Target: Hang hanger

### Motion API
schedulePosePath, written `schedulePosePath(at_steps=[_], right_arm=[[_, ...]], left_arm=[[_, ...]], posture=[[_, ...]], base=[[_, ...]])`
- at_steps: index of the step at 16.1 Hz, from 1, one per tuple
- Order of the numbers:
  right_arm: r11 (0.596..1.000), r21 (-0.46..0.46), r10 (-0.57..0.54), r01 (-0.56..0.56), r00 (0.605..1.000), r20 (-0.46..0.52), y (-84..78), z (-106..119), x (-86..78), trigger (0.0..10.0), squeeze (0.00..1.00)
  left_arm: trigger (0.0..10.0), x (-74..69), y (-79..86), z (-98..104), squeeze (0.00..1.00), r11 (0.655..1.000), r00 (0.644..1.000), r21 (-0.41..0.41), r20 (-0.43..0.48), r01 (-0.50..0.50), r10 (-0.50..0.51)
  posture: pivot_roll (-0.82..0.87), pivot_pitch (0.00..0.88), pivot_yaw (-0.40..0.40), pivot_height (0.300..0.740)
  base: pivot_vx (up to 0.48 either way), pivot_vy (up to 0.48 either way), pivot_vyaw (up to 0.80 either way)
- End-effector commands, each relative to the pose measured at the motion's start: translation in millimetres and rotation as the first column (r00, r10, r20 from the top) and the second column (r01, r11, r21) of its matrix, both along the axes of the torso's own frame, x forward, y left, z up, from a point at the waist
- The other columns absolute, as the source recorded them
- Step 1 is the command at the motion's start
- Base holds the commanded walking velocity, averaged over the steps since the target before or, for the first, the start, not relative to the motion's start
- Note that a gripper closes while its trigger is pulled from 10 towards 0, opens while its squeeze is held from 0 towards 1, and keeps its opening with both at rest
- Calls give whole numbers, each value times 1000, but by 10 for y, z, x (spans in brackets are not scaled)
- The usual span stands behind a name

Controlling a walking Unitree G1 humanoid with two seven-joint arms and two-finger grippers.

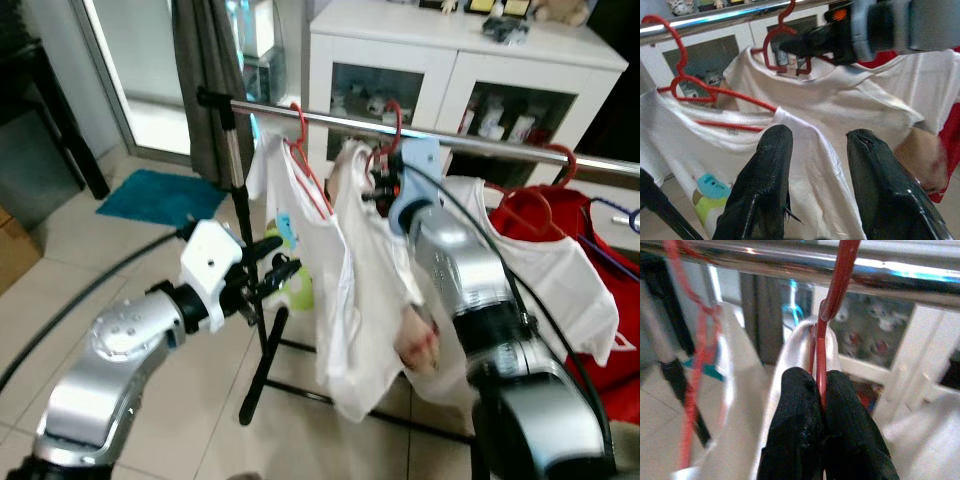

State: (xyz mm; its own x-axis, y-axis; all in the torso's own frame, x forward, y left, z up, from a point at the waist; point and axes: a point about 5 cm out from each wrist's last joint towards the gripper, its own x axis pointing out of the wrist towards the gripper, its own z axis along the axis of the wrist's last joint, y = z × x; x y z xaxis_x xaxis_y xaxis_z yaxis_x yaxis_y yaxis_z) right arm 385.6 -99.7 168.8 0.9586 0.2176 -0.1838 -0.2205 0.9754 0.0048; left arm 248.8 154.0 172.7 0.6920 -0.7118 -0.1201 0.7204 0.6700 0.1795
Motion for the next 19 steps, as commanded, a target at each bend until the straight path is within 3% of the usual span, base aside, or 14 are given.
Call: schedulePosePath(at_steps=[1, 7, 10, 12, 13, 16, 17, 19], right_arm=[[1000, -13, -27, 27, 1000, 5, -52, 41, 39, 10000, 0], [993, -57, -114, 106, 981, -158, -70, -84, 167, 10000, 0], [995, -90, -73, 51, 963, -260, -64, -264, 120, 10000, 0], [996, -71, -65, 48, 964, -259, -66, -303, 106, 10000, 0], [996, -45, -82, 74, 972, -219, -92, -270, 123, 10000, 1000], [997, -59, -56, 50, 993, -99, -128, -143, 160, 10000, 1000], [999, -26, 20, -20, 1000, -11, -147, -34, 128, 10000, 1000], [999, -22, 41, -40, 998, 37, -235, 32, 33, 10000, 1000]], left_arm=[[10000, 5, 7, 62, 176, 1000, 1000, -1, 10, 14, -14], [10000, -18, 76, 160, 176, 997, 997, 29, -1, 72, -72], [10000, -45, 101, 157, 176, 997, 997, 36, -17, 74, -74], [10000, -49, 102, 151, 176, 997, 998, 33, -20, 68, -67], [10000, -46, 96, 158, 176, 998, 998, 26, -13, 62, -61], [10000, -17, 94, 201, 169, 999, 999, 1, 18, 36, -36], [10000, 12, 95, 228, 176, 1000, 999, -18, 30, 21, -21], [10000, 16, 87, 231, 173, 999, 999, -28, 30, 15, -14]], posture=[[59, 0, -9, 740], [72, 0, -3, 740], [80, 0, -17, 740], [82, 0, -21, 740], [85, 0, -24, 740], [92, 0, -31, 740], [92, 0, -32, 740], [91, 0, -31, 740]], base=[[0, 0, 0], [0, 0, 0], [0, 0, 0], [0, 0, 0], [0, 0, 0], [0, 0, 0], [0, 0, 0], [0, 0, 0]])
